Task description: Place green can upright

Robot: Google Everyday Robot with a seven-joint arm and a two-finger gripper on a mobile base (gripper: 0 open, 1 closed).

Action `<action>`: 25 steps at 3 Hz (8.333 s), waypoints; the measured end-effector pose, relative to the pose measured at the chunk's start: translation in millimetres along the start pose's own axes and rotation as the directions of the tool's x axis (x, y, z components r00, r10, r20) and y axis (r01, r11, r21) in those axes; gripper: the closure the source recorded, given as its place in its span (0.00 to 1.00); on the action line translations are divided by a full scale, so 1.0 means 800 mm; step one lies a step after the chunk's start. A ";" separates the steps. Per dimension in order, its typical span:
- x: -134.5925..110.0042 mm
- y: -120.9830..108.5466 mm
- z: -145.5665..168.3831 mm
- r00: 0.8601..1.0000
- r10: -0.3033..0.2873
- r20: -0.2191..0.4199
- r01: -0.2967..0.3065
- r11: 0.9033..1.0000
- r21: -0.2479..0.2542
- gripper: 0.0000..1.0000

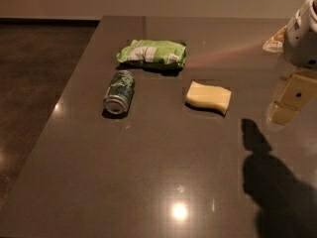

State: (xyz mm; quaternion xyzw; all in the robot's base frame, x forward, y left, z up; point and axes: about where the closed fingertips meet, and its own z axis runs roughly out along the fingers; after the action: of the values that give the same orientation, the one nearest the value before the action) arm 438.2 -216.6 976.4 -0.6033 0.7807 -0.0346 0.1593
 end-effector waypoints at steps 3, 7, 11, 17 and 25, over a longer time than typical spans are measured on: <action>-0.051 -0.013 0.018 0.993 0.103 0.054 -0.103 0.995 -0.015 0.00; -0.234 -0.022 0.094 0.922 0.369 0.118 -0.360 0.929 -0.089 0.00; -0.258 -0.042 0.108 0.834 0.540 0.115 -0.535 0.842 -0.072 0.00; -0.378 -0.056 0.222 0.381 0.922 -0.071 -0.924 0.377 -0.064 0.00; -0.417 -0.067 0.186 0.591 0.739 0.324 -0.750 0.651 -0.116 1.00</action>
Offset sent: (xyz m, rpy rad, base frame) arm 0.0225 0.0323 -0.0045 0.0673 0.0049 -0.0937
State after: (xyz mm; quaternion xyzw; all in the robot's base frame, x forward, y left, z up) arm 605.0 107.1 918.0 -0.2155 0.9198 0.1275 0.3022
